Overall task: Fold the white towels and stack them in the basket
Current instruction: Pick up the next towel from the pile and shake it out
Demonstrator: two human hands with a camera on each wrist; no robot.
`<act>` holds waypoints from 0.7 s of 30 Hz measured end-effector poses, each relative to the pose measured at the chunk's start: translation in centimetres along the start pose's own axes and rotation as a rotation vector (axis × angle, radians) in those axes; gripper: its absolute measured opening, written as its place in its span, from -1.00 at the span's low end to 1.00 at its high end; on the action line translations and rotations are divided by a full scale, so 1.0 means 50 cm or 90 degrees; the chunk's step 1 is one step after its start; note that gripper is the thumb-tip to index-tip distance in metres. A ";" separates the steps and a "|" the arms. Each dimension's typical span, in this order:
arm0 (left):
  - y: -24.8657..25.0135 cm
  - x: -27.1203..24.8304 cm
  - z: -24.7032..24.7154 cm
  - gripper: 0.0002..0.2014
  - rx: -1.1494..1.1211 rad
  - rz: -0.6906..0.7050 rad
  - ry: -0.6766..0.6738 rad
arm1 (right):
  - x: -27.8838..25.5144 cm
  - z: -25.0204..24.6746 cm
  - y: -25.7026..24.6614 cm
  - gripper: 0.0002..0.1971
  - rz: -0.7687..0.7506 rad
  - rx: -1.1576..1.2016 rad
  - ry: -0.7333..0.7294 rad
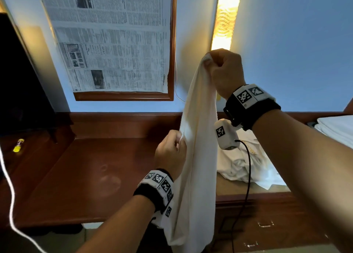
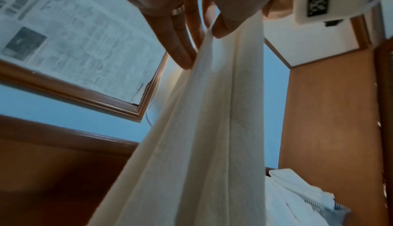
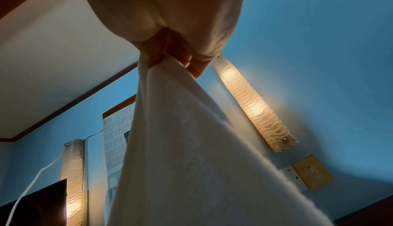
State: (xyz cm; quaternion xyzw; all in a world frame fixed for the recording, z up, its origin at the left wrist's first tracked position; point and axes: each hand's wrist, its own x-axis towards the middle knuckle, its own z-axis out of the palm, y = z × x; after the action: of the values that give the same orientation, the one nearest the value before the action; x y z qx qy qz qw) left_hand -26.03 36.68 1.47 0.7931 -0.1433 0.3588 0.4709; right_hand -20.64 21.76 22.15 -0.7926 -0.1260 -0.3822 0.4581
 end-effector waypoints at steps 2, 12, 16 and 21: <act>0.006 -0.008 0.010 -0.78 0.024 0.051 -0.005 | 0.001 0.007 -0.006 -0.79 -0.006 -0.019 -0.014; 0.013 0.009 0.016 -0.82 0.076 -0.006 -0.054 | -0.001 0.028 -0.031 -0.84 -0.026 -0.021 -0.044; 0.026 0.016 0.016 -0.75 0.128 -0.044 -0.105 | -0.003 0.025 -0.029 -0.83 -0.030 -0.029 -0.041; 0.006 0.010 0.011 -0.82 0.113 -0.039 -0.084 | -0.001 0.007 -0.012 -0.81 -0.034 -0.066 -0.025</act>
State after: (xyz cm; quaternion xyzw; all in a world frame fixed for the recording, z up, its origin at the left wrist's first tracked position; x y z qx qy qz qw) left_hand -25.62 36.14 1.85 0.8574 -0.1173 0.3027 0.3993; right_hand -20.83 22.38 22.40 -0.8189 -0.1365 -0.3845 0.4037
